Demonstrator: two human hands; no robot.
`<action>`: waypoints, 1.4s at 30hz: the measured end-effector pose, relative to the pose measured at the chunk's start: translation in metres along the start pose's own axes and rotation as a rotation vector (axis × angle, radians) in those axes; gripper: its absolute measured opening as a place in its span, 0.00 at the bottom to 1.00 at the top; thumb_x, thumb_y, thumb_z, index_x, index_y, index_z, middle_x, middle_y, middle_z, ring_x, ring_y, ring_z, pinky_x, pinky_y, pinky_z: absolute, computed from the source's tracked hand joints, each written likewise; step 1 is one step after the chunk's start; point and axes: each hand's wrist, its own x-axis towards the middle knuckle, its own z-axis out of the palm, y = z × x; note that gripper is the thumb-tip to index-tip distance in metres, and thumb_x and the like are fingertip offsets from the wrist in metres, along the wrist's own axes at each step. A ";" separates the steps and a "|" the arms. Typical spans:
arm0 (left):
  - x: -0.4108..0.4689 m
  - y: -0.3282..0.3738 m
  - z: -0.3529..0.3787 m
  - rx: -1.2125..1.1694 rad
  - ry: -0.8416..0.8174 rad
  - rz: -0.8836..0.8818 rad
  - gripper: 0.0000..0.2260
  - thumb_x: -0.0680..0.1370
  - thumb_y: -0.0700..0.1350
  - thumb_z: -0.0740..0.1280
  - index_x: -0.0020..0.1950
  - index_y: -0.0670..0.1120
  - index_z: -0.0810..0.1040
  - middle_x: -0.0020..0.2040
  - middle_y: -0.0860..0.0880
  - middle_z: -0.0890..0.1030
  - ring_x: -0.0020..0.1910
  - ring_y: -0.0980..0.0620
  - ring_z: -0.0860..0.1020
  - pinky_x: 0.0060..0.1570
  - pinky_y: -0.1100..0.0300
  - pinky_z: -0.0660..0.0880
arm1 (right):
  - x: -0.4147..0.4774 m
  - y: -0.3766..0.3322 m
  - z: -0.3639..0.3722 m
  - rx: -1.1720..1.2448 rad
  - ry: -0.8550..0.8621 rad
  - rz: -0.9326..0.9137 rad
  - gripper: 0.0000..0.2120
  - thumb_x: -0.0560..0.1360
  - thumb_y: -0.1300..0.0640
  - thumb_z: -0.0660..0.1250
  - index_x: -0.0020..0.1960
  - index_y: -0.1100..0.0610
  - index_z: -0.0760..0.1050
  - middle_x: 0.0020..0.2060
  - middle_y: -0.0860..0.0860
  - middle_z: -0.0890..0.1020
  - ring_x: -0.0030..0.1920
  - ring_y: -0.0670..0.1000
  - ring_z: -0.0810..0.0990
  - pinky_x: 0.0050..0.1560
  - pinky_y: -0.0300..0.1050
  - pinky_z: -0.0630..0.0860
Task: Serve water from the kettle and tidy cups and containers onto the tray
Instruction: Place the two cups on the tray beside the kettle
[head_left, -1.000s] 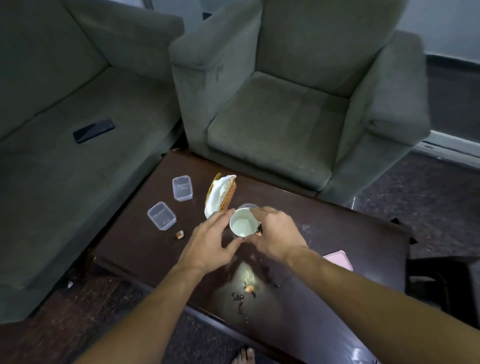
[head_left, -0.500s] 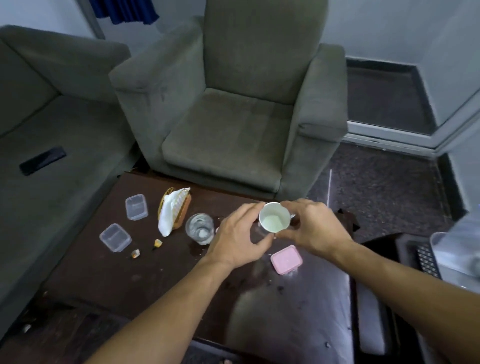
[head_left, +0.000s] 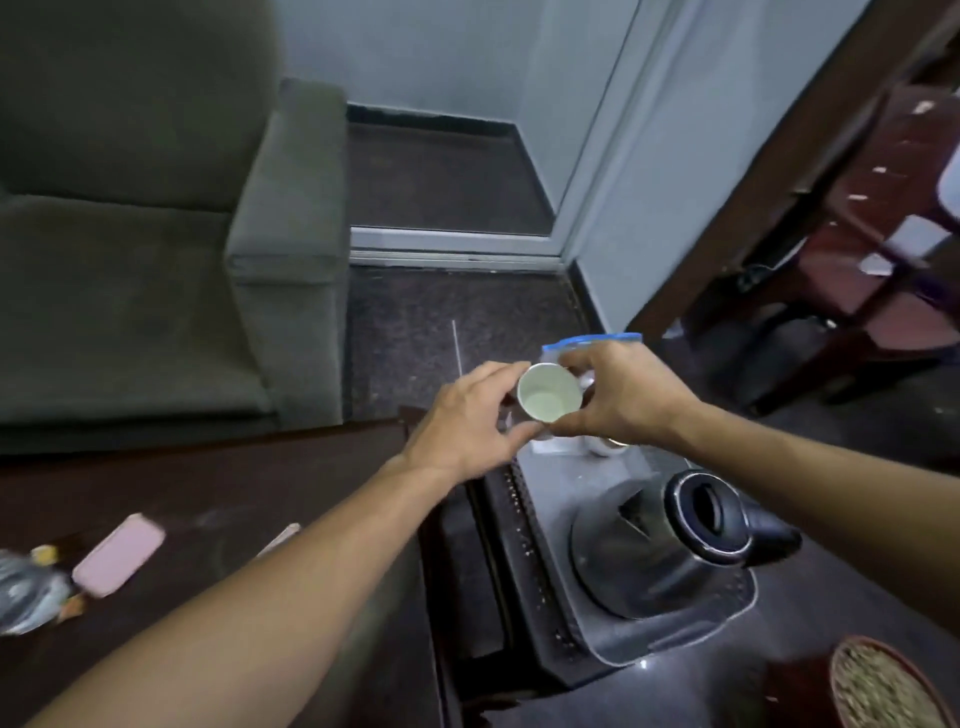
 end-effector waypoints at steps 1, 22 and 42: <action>0.012 0.008 0.017 -0.019 -0.021 0.009 0.30 0.73 0.53 0.78 0.73 0.50 0.76 0.62 0.51 0.81 0.56 0.53 0.81 0.59 0.54 0.79 | -0.002 0.018 -0.005 -0.016 0.002 0.032 0.22 0.60 0.44 0.83 0.51 0.50 0.84 0.46 0.49 0.87 0.49 0.52 0.85 0.51 0.50 0.80; 0.075 0.014 0.168 -0.044 -0.409 -0.128 0.28 0.66 0.55 0.82 0.65 0.56 0.80 0.52 0.53 0.84 0.46 0.55 0.84 0.52 0.52 0.82 | 0.008 0.178 0.040 0.009 -0.237 0.235 0.33 0.58 0.43 0.84 0.60 0.51 0.81 0.51 0.48 0.85 0.52 0.51 0.83 0.55 0.49 0.81; 0.081 0.009 0.200 0.308 -0.355 -0.174 0.10 0.83 0.50 0.67 0.60 0.47 0.81 0.55 0.47 0.76 0.54 0.43 0.79 0.55 0.46 0.77 | 0.007 0.207 0.031 -0.014 -0.294 0.135 0.25 0.56 0.42 0.82 0.51 0.46 0.83 0.42 0.43 0.85 0.43 0.46 0.83 0.48 0.47 0.82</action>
